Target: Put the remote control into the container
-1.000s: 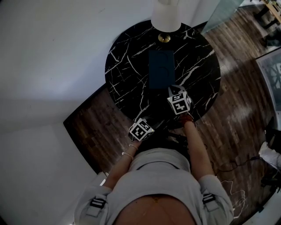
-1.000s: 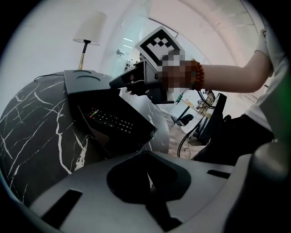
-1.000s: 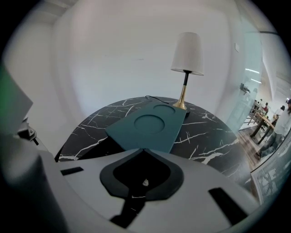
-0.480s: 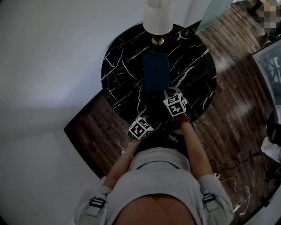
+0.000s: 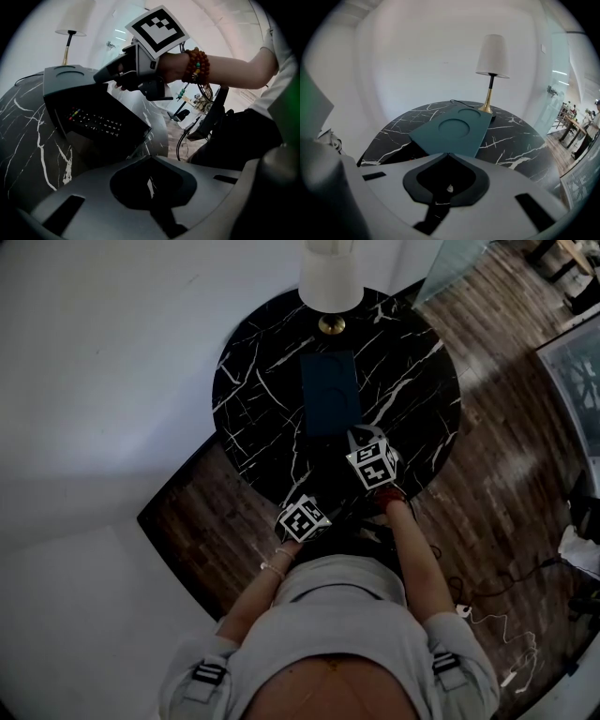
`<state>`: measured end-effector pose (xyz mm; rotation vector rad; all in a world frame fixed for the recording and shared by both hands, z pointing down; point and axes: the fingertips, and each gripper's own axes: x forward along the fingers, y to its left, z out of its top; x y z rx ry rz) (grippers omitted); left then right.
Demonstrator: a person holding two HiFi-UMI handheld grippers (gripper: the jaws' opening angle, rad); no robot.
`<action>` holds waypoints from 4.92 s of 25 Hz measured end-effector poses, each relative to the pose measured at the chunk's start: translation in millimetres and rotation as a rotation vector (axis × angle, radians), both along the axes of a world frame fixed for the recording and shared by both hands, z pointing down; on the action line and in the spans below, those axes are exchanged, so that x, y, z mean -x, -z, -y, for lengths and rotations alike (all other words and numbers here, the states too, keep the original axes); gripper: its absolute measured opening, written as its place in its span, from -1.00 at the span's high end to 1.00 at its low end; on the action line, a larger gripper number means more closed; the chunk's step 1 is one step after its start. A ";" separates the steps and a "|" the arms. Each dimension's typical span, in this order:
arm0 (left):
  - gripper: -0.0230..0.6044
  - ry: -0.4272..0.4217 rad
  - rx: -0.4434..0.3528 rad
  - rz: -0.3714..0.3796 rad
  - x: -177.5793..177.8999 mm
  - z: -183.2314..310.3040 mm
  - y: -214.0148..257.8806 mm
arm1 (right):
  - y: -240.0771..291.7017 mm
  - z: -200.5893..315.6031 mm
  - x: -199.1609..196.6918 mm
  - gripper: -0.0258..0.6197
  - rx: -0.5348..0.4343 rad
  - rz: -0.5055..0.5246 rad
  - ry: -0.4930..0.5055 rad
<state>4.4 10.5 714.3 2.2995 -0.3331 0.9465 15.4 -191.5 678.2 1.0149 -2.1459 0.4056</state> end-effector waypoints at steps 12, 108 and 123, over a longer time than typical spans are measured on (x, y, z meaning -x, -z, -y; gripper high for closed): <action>0.92 0.073 -0.050 0.006 5.8 21.9 -1.4 | -0.9 -0.3 0.4 0.88 -0.005 0.000 0.004; 0.92 0.499 -0.436 -0.166 48.0 194.0 139.9 | 85.4 0.9 0.4 0.88 -0.063 0.371 -0.164; 0.92 0.547 -0.639 -0.260 40.3 194.5 239.1 | 188.1 -7.9 1.0 0.88 -0.306 0.447 -0.135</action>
